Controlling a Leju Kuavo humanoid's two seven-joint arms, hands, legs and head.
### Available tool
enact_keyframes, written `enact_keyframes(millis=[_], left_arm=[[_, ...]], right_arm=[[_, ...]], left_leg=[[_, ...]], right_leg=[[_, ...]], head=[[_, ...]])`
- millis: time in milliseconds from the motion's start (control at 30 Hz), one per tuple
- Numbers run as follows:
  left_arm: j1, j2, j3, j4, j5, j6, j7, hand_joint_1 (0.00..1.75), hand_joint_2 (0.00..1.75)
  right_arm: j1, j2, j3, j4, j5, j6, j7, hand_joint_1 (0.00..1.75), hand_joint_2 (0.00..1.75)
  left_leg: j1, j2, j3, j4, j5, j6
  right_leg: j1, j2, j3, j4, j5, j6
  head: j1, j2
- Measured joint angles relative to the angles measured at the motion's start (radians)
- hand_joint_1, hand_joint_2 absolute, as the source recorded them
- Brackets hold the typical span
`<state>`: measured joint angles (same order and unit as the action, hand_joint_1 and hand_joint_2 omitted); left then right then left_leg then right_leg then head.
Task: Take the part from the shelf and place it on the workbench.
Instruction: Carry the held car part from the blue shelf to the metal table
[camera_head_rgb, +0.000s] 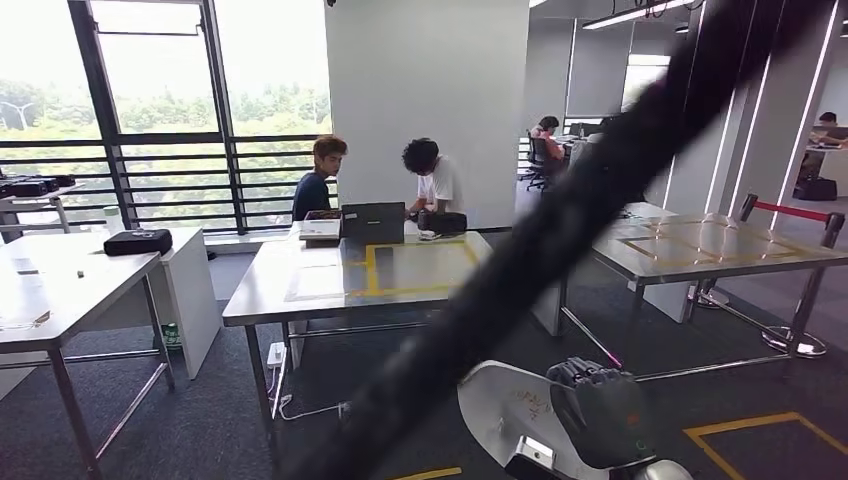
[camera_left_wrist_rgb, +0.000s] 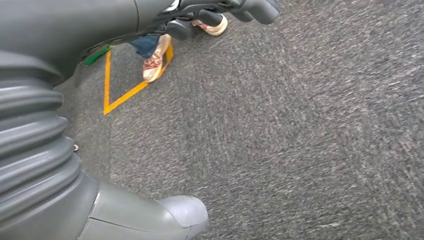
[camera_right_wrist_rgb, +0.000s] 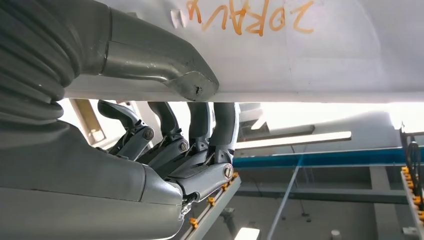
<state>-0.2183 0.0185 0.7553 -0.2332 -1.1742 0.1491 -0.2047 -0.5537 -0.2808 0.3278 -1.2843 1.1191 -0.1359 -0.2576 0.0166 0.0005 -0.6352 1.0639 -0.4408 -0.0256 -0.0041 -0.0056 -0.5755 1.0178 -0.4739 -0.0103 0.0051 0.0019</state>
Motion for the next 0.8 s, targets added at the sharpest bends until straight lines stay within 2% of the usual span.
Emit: enact_keyframes(millis=[33, 133, 167, 200, 233, 300, 333, 367, 400, 433, 467, 500, 533, 600, 667, 700, 733, 800], left_arm=[[-0.001, -0.001, -0.001, 0.0, 0.0, 0.0, 0.0, 0.0, 1.75], [-0.003, -0.006, -0.004, 0.0, 0.0, 0.0, 0.0, 0.0, 1.75], [-0.004, -0.007, -0.005, -0.001, 0.001, 0.0, 0.001, 0.0, 1.75], [-0.006, -0.007, -0.005, -0.001, 0.002, 0.0, 0.002, 0.0, 1.75], [-0.006, -0.007, -0.005, -0.001, 0.004, 0.0, 0.002, 0.0, 1.75], [-0.006, -0.007, -0.005, -0.001, 0.011, 0.0, 0.002, 0.0, 1.75], [-0.005, -0.007, -0.005, -0.001, 0.015, 0.0, 0.0, 0.0, 1.75], [-0.005, -0.007, -0.005, -0.001, 0.018, 0.0, -0.002, 0.0, 1.75], [-0.004, -0.006, -0.005, -0.001, 0.021, 0.0, -0.004, 0.0, 1.75], [-0.004, -0.006, -0.005, -0.001, 0.022, 0.0, -0.006, 0.0, 1.75], [-0.004, -0.006, -0.005, -0.001, 0.023, 0.0, -0.008, 0.0, 1.75], [-0.004, -0.006, -0.005, -0.001, 0.024, 0.0, -0.008, 0.0, 1.75], [-0.003, -0.005, -0.005, -0.001, 0.025, 0.0, -0.008, 0.0, 1.75], [0.0, -0.003, -0.005, -0.001, 0.028, 0.0, -0.008, 0.0, 1.75], [0.004, 0.0, -0.005, -0.002, 0.031, 0.0, -0.01, 0.0, 1.75], [0.004, 0.001, -0.005, -0.003, 0.033, 0.0, -0.01, 0.0, 1.75], [0.005, 0.004, -0.005, -0.003, 0.033, 0.0, -0.011, 0.0, 1.75], [0.008, 0.007, -0.005, -0.003, 0.033, 0.0, -0.011, 0.0, 1.75]], right_arm=[[0.001, -0.003, -0.003, -0.003, 0.0, 0.0, -0.001, 1.75, 1.75], [0.005, -0.009, -0.006, -0.013, 0.01, 0.002, 0.002, 1.75, 1.75], [0.006, -0.011, -0.006, -0.018, 0.014, 0.002, 0.004, 1.75, 1.75], [0.008, -0.012, -0.007, -0.023, 0.018, 0.002, 0.007, 1.75, 1.75], [0.01, -0.014, -0.007, -0.027, 0.022, 0.002, 0.008, 1.75, 1.75], [0.013, -0.013, -0.008, -0.03, 0.029, 0.003, 0.009, 1.75, 1.75], [0.014, -0.012, -0.007, -0.03, 0.033, 0.004, 0.009, 1.75, 1.75], [0.012, -0.009, -0.007, -0.03, 0.035, 0.007, 0.009, 1.75, 1.75], [0.006, -0.007, -0.006, -0.029, 0.036, 0.01, 0.009, 1.75, 1.75], [-0.003, -0.005, -0.005, -0.029, 0.036, 0.014, 0.009, 1.75, 1.75], [-0.014, -0.003, -0.004, -0.027, 0.035, 0.017, 0.007, 1.75, 1.75], [-0.024, -0.002, -0.003, -0.025, 0.033, 0.02, 0.005, 1.75, 1.75], [-0.034, -0.002, -0.002, -0.021, 0.031, 0.021, 0.001, 1.75, 1.75], [-0.049, 0.001, -0.001, -0.01, 0.025, 0.022, -0.008, 1.75, 1.75], [-0.065, 0.008, 0.002, 0.003, 0.022, 0.022, -0.014, 1.75, 1.75], [-0.075, 0.012, 0.004, 0.009, 0.021, 0.021, -0.016, 1.75, 1.75], [-0.083, 0.017, 0.005, 0.016, 0.02, 0.021, -0.017, 1.75, 1.75], [-0.093, 0.024, 0.009, 0.032, 0.019, 0.019, -0.018, 1.75, 1.75]], left_leg=[[-0.002, 0.001, 0.011, -0.022, 0.0, 0.005], [-0.003, -0.001, 0.014, -0.026, -0.004, 0.025], [-0.001, -0.001, 0.015, -0.027, -0.004, 0.032], [0.001, -0.002, 0.017, -0.029, -0.004, 0.038], [0.002, -0.003, 0.018, -0.03, -0.005, 0.042], [0.001, -0.004, 0.019, -0.029, -0.008, 0.046], [0.001, -0.006, 0.019, -0.029, -0.008, 0.046], [0.0, -0.007, 0.02, -0.029, -0.009, 0.046], [0.0, -0.009, 0.021, -0.028, -0.01, 0.044], [0.0, -0.01, 0.024, -0.028, -0.011, 0.042], [-0.001, -0.012, 0.025, -0.027, -0.013, 0.039], [-0.002, -0.013, 0.025, -0.027, -0.015, 0.035], [-0.002, -0.015, 0.025, -0.027, -0.016, 0.03], [-0.002, -0.016, 0.026, -0.031, -0.016, 0.018], [-0.001, -0.015, 0.023, -0.022, -0.023, 0.006], [-0.001, -0.013, 0.01, 0.005, -0.038, 0.002], [0.0, -0.012, -0.015, 0.056, -0.062, -0.001], [0.0, -0.01, -0.086, 0.189, -0.112, -0.006]], right_leg=[[0.002, 0.001, -0.002, 0.002, -0.002, 0.005], [0.002, 0.001, -0.003, 0.003, -0.006, 0.02], [0.0, 0.001, -0.01, 0.019, -0.017, 0.025], [-0.001, 0.002, -0.027, 0.056, -0.038, 0.031], [-0.002, 0.003, -0.057, 0.115, -0.065, 0.036], [-0.003, 0.003, -0.131, 0.25, -0.116, 0.04], [-0.004, 0.003, -0.156, 0.289, -0.121, 0.041], [-0.004, 0.003, -0.161, 0.287, -0.104, 0.039], [-0.004, 0.003, -0.146, 0.244, -0.07, 0.036], [-0.004, 0.004, -0.114, 0.172, -0.028, 0.031], [-0.002, 0.004, -0.08, 0.098, 0.002, 0.027], [0.0, 0.005, -0.054, 0.043, 0.02, 0.022], [0.003, 0.005, -0.038, 0.01, 0.025, 0.019], [0.007, 0.005, -0.033, -0.001, 0.021, 0.012], [0.002, 0.003, -0.026, -0.008, 0.024, 0.001], [-0.001, 0.002, -0.022, -0.012, 0.025, -0.005], [-0.003, 0.001, -0.017, -0.014, 0.024, -0.01], [-0.002, 0.001, -0.011, -0.013, 0.018, -0.017]], head=[[0.001, 0.0], [0.002, 0.0], [0.003, 0.0], [0.004, 0.0], [0.005, 0.0], [0.006, 0.0], [0.006, 0.0], [0.006, 0.0], [0.006, 0.0], [0.006, 0.0], [0.006, 0.0], [0.006, 0.0], [0.006, 0.0], [0.006, 0.0], [0.004, 0.0], [0.004, 0.0], [0.002, 0.0], [0.001, 0.0]])
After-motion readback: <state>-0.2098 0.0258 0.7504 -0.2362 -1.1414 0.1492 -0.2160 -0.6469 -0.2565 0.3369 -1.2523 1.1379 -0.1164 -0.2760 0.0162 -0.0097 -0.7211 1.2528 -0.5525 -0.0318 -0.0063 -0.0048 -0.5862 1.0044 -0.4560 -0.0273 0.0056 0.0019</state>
